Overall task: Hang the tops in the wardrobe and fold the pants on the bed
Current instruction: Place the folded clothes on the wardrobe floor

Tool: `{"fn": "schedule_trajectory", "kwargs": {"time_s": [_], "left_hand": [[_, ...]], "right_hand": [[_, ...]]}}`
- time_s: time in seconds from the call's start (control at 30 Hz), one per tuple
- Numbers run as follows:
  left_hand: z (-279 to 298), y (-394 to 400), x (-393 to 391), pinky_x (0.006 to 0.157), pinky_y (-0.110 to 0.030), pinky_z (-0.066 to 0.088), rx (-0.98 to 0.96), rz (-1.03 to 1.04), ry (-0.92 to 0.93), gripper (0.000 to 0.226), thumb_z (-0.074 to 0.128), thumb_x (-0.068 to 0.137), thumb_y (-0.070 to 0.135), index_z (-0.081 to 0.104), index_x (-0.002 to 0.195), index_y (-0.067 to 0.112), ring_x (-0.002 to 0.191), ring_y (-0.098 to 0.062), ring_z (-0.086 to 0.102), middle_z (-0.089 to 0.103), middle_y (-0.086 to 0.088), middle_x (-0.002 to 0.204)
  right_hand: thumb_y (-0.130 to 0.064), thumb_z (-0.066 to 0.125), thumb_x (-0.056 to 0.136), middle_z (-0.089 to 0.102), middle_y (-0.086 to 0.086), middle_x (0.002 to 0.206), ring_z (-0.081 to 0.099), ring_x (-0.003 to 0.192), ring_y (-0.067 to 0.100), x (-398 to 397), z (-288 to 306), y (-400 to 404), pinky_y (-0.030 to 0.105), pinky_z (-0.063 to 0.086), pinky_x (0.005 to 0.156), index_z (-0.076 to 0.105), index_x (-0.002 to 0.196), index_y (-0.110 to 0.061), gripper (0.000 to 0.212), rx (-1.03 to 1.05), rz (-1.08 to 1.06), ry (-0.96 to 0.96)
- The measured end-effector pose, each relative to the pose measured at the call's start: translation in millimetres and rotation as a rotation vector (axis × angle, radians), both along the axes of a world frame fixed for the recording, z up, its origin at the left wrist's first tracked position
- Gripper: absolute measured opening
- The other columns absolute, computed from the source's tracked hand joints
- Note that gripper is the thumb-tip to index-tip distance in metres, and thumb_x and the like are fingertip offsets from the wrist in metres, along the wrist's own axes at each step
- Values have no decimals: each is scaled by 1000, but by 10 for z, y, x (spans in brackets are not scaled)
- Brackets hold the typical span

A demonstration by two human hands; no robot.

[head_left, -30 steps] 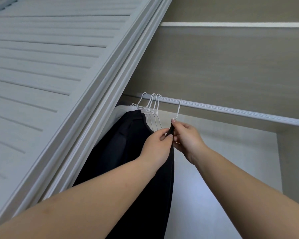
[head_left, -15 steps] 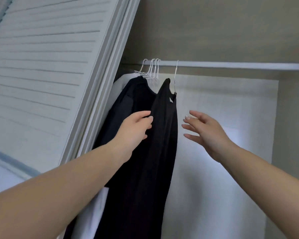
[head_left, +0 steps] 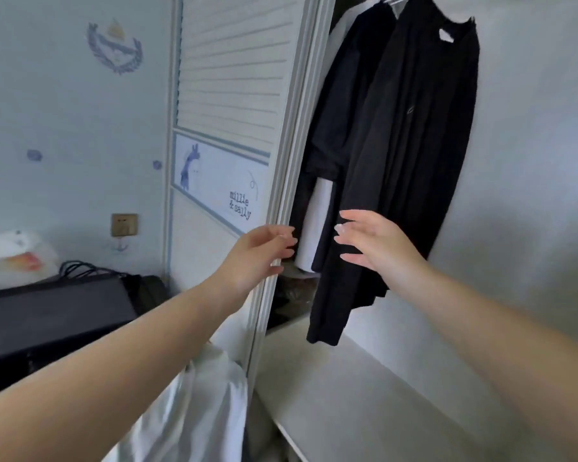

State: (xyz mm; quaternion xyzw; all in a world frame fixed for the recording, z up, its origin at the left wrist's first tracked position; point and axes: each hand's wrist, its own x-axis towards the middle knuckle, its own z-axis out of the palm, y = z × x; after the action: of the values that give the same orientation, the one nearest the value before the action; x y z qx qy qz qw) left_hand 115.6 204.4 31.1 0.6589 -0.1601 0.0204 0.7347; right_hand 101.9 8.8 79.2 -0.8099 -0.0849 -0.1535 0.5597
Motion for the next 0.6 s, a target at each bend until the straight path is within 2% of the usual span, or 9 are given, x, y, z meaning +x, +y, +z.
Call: {"fn": "schedule_trajectory", "kwargs": {"time_s": [0.07,0.17,0.33,0.4,0.53,0.6], "left_hand": [[-259,280,-282,89,-30,51,13,67,50,15,58,93,26,66,105,24,100,-12,66,71,2,106],[-614,775,-757,80,-26,53,4,176,114,17,57,94,28,66,108,27,97,-8,67,72,7,102],[-1192,1596,-1650,75,-27,52,-131,441,263,18,58,93,24,65,110,27,92,-8,69,73,6,100],[-1415,1937,-2069,76,-28,51,-175,553,312,19,58,93,23,65,110,25,92,-10,69,73,5,101],[-1738,2561,-2865,81,-31,52,-277,780,398,17,56,94,19,66,108,18,89,-12,67,73,1,99],[-1892,2902,-3348,79,-29,51,-328,892,426,14,55,96,17,67,103,17,85,-12,66,72,-1,96]], "right_hand": [[-20,64,89,68,-9,97,65,97,6,-161,-232,231,26,57,79,60,112,-29,26,34,74,55],[-16,64,89,66,-5,102,64,102,10,-378,-575,653,27,57,80,62,106,-28,21,64,199,155],[-18,66,88,66,0,104,64,103,13,-681,-1063,1474,29,57,79,64,103,-27,18,27,403,289],[-17,65,88,66,0,102,65,101,14,-825,-1220,1922,31,56,80,63,101,-28,17,-2,507,333],[-17,64,89,67,1,100,65,94,10,-1198,-1509,2900,27,58,74,63,99,-29,16,-63,716,398],[-19,63,90,68,0,98,66,91,9,-1490,-1744,3461,28,58,74,64,99,-28,14,-108,808,449]]}}
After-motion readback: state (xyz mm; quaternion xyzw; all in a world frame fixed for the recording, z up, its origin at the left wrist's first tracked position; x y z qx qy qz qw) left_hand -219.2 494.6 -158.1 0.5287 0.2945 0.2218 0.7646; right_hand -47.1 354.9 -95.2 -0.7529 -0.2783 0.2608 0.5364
